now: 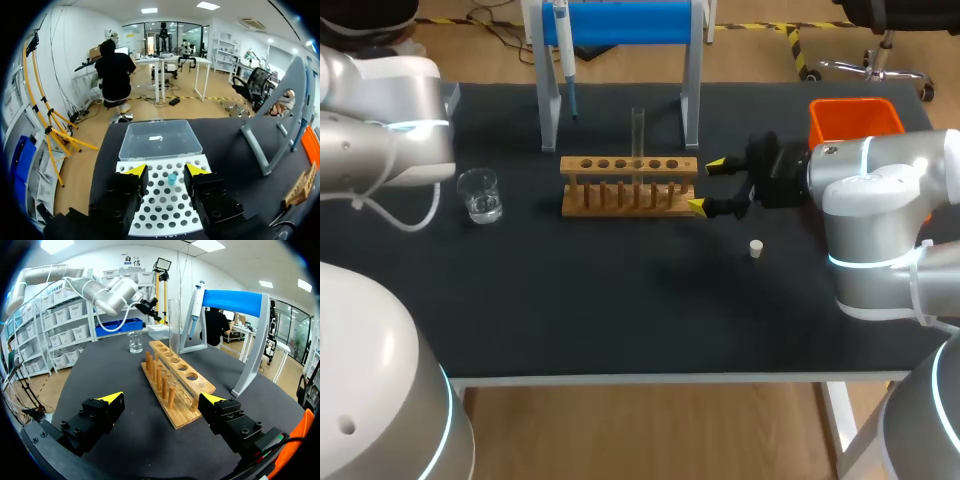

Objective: Invert the test tube, pick up the pipette, mount the tip to pipette, aspirate from beaker and dispense into the tube, eject the tip, return the pipette, and cap with the stopper.

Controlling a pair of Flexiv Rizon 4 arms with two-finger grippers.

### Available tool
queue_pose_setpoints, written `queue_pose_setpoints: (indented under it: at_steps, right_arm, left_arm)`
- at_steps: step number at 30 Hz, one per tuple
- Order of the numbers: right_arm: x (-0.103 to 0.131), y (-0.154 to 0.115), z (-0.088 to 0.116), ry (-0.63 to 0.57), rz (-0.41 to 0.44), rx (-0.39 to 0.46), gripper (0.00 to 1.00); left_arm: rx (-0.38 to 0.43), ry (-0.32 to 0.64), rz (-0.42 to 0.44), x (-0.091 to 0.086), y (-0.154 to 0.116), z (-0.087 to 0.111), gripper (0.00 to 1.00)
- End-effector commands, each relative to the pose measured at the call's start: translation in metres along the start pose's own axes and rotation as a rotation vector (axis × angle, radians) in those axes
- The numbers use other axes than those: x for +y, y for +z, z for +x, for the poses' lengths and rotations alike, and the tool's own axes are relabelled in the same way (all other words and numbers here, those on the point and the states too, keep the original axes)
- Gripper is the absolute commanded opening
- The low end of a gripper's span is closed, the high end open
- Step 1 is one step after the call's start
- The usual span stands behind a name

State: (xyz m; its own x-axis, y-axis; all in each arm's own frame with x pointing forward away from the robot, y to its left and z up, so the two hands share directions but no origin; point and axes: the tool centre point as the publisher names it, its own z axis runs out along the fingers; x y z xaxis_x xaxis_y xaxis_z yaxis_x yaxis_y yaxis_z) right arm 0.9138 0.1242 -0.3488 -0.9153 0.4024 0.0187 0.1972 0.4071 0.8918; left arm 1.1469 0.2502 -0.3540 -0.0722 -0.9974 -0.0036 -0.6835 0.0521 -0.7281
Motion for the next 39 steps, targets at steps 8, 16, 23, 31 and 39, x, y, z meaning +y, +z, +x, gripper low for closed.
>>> queue_pose_setpoints:
  at_steps: [8, 16, 23, 31, 39]
  right_arm:
    - [-0.0001, -0.0009, -0.0006, 0.000, 0.001, 0.003, 1.00]
    - [-0.0001, -0.0009, -0.0006, 0.000, 0.001, 0.003, 1.00]
    - [-0.0001, -0.0009, -0.0006, 0.000, 0.001, 0.003, 1.00]
    - [-0.0001, -0.0009, -0.0006, 0.000, 0.001, 0.003, 1.00]
    - [-0.0001, -0.0009, -0.0006, 0.000, 0.001, 0.003, 1.00]
  left_arm:
    - [0.005, -0.006, -0.015, -0.0030, 0.0062, 0.0006, 0.39]
    - [0.002, -0.019, -0.020, 0.0009, 0.0066, 0.0034, 0.38]
    - [0.002, -0.045, -0.022, 0.0016, 0.0068, 0.0039, 0.31]
    - [0.000, -0.049, -0.028, 0.0020, 0.0078, 0.0038, 0.29]
    - [-0.002, -0.053, -0.029, 0.0027, 0.0088, 0.0027, 0.26]
